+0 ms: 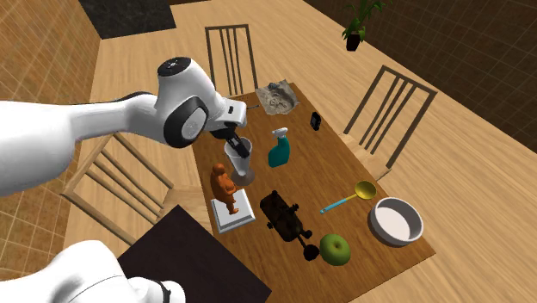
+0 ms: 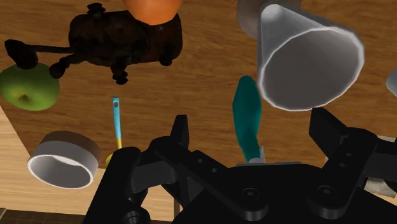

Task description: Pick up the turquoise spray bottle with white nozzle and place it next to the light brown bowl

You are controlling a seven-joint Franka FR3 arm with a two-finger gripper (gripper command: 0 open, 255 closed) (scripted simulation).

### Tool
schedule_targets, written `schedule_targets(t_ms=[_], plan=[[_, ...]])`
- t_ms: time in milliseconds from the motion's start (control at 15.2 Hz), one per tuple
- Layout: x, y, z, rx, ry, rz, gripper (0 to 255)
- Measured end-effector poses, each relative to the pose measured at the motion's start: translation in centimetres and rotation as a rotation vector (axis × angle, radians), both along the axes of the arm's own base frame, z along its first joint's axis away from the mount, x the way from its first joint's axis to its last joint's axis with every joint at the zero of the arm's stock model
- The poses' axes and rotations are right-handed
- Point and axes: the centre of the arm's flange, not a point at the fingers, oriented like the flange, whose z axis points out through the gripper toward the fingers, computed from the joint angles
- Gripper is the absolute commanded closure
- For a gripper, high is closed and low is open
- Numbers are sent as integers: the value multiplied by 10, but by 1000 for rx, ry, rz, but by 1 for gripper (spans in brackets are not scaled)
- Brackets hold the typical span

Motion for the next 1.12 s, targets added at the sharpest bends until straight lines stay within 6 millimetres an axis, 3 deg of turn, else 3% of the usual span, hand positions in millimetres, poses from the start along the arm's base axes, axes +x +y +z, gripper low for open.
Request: schedule_targets(t_ms=[528,1122], plan=[[63,12,-82,-29,-77,-88,0],[145,20,-161,-59,-170,-187,0]])
